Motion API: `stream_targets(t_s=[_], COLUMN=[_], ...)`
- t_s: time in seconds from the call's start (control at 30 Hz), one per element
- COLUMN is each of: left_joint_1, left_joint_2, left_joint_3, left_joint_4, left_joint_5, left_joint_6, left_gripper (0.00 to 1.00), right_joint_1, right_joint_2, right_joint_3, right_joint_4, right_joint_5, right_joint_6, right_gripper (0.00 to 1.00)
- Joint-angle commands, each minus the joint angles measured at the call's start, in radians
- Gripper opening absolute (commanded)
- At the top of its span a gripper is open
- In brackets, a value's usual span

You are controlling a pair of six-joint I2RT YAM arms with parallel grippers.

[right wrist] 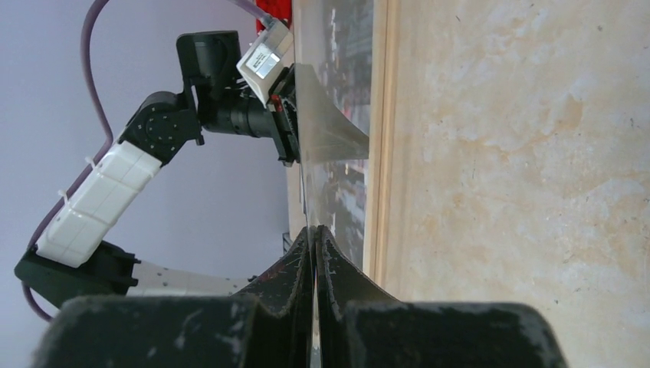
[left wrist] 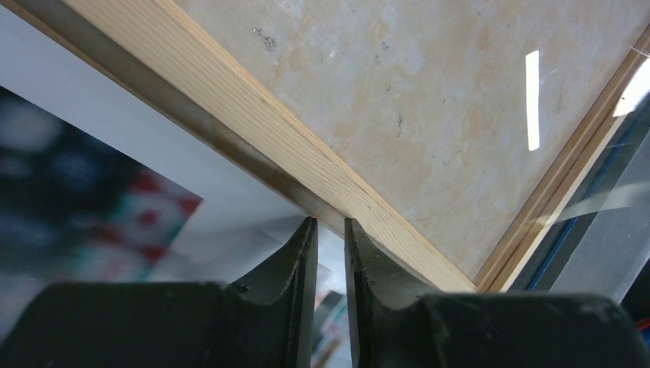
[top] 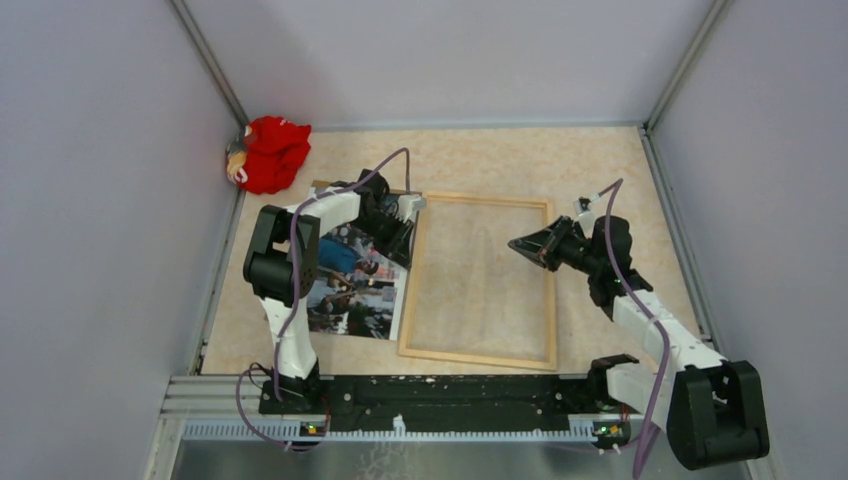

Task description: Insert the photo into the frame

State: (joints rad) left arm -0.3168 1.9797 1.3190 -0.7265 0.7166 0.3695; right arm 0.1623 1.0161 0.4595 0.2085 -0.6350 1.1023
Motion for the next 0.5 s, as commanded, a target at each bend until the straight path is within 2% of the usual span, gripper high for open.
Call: stream_targets(t_s=[0.0,0.23,0.47], left_joint_1=[-0.02,-0.021,-0.021], left_joint_2=[0.02,0.015,0.015], left_joint_3=[-0.012,-0.01,-0.015], left_joint_4=[0.013,0.01,0.013], left_joint_5=[-0.003,-0.002,0.001], left_joint_6=[0.019,0.019,0.016], left_gripper=[0.25,0.24,0.23], right_joint_1=[-0.001,-0.001,-0.001], right_joint_2=[-0.019,-0.016,-0.012], right_joint_3=[-0.011,-0.052,-0.091], right_joint_4=[0.1,0.177,0.335], right_joint_5=[-0.036,-0.044,-0.057], right_joint_6=[0.038,0.095,0.206], right_gripper=[0.0,0.0,0.0])
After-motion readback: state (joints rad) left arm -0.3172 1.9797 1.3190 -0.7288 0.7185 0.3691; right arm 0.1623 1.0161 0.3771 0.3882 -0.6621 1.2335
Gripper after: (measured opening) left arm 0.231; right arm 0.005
